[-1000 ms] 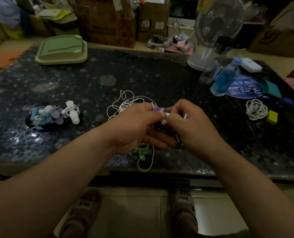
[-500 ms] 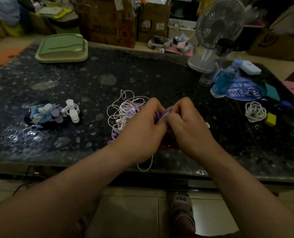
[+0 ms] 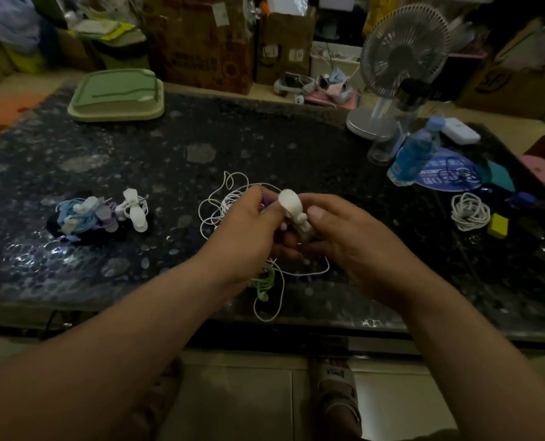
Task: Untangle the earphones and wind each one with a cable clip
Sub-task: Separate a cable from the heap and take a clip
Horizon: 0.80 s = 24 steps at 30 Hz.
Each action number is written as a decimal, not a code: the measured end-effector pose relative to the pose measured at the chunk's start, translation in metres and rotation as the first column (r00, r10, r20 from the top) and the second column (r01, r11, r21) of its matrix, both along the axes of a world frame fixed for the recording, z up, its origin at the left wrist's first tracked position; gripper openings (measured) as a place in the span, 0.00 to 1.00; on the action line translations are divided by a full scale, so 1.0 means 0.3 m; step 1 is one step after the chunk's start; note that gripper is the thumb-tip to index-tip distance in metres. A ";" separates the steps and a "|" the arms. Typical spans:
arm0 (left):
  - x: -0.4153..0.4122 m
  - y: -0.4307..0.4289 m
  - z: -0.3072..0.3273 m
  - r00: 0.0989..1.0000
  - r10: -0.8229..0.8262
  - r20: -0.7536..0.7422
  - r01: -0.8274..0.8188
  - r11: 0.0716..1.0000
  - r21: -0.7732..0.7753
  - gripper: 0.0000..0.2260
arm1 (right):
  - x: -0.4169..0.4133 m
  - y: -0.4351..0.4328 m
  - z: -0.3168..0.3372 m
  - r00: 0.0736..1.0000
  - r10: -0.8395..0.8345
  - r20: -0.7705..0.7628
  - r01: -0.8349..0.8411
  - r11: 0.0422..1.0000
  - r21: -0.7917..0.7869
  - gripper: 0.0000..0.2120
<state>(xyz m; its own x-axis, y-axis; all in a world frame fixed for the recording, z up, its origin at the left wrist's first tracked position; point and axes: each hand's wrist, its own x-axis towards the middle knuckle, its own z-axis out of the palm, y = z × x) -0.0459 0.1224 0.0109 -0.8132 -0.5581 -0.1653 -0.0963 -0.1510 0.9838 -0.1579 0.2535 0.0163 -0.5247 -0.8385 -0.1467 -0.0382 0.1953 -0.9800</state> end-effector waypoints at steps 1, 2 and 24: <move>0.002 -0.002 0.000 1.000 -0.016 -0.005 0.016 1.000 -0.001 0.09 | -0.002 0.007 0.006 0.999 -0.026 -0.043 0.026 1.000 0.005 0.12; 0.002 0.000 -0.004 1.000 -0.030 -0.010 0.029 0.999 -0.020 0.08 | -0.005 0.007 0.005 0.996 -0.055 -0.068 0.055 0.998 0.006 0.11; 0.017 -0.077 -0.003 0.926 -0.298 0.230 0.369 0.842 -0.394 0.09 | -0.014 0.000 0.029 0.953 -0.109 -0.283 0.125 0.992 0.037 0.10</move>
